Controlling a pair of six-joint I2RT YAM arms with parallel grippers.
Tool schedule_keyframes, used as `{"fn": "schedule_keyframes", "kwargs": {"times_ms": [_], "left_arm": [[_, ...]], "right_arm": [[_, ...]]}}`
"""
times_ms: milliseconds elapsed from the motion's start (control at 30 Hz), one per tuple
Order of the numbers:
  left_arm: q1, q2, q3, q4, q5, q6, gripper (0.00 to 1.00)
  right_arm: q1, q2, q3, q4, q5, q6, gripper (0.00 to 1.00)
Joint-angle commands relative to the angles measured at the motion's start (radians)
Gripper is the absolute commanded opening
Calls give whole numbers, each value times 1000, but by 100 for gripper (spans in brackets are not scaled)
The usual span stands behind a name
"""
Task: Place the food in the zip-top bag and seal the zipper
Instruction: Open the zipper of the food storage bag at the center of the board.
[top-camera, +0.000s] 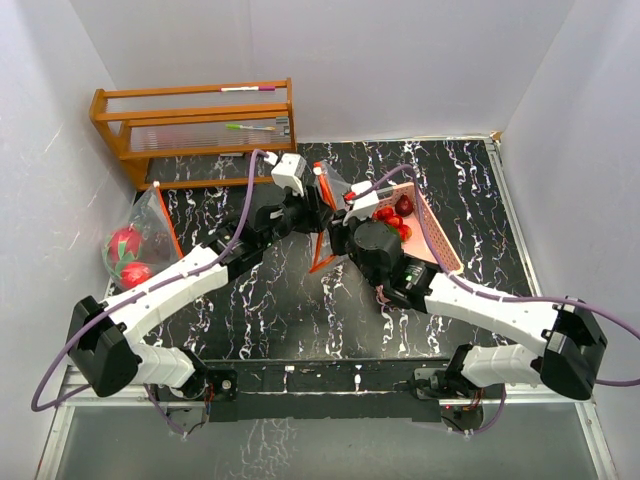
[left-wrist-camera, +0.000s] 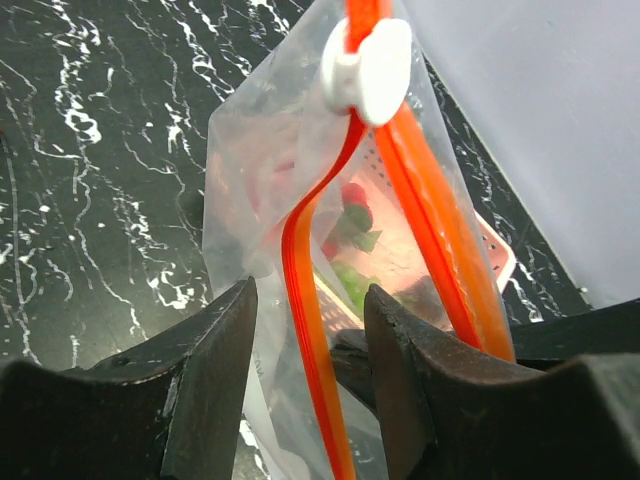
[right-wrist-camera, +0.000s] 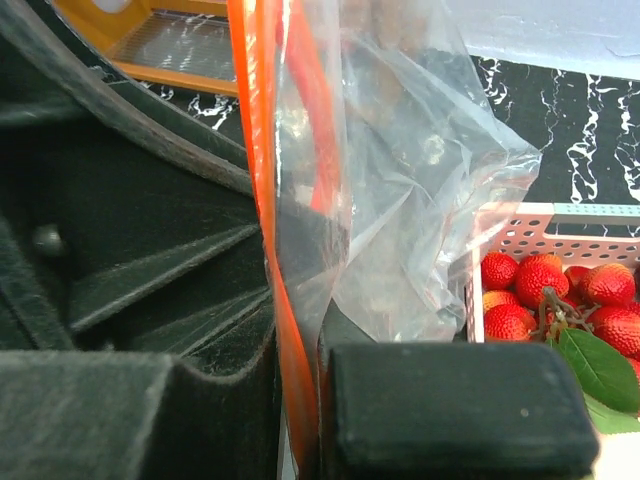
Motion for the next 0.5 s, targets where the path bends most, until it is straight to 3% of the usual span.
{"fn": "schedule_keyframes", "kwargs": {"times_ms": [0, 133, 367, 467], "left_arm": [[-27, 9, 31, -22, -54, 64, 45], [-45, 25, 41, -36, -94, 101, 41], [-58, -3, 48, -89, -143, 152, 4], [-59, -48, 53, -148, -166, 173, 0]], "right_arm": [[8, -51, 6, 61, -43, -12, 10], [9, -71, 1, 63, -75, -10, 10], [9, -120, -30, 37, -16, 6, 10], [9, -134, -38, 9, 41, 13, 10]]}}
